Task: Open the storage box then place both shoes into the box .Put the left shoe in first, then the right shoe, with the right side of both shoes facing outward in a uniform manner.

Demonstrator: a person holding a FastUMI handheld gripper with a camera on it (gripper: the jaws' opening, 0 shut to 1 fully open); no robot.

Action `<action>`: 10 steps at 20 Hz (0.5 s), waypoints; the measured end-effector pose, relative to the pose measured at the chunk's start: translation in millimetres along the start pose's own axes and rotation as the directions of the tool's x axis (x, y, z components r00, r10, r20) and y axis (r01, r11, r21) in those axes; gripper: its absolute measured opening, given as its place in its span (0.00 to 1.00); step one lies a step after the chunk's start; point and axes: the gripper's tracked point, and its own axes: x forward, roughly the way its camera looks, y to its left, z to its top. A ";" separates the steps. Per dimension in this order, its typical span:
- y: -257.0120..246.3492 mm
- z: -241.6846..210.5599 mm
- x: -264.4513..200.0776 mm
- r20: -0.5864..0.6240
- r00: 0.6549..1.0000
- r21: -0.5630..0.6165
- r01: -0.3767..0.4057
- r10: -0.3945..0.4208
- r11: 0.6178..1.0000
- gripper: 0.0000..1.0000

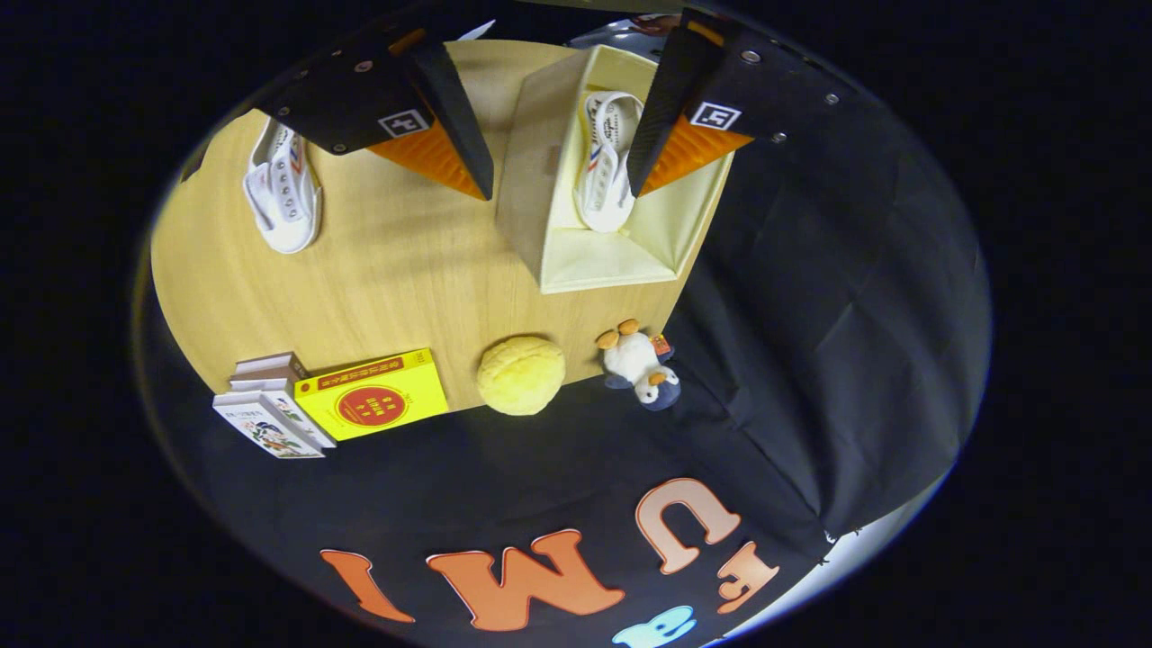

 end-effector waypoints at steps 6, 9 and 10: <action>-124.4 -15.9 -30.6 0.008 0.981 -0.024 0.193 -0.193 0.981 0.93; -178.4 -39.9 -33.7 -0.032 0.966 -0.034 0.257 -0.258 0.966 0.93; -193.7 -46.6 -35.5 -0.042 0.960 -0.036 0.275 -0.277 0.961 0.93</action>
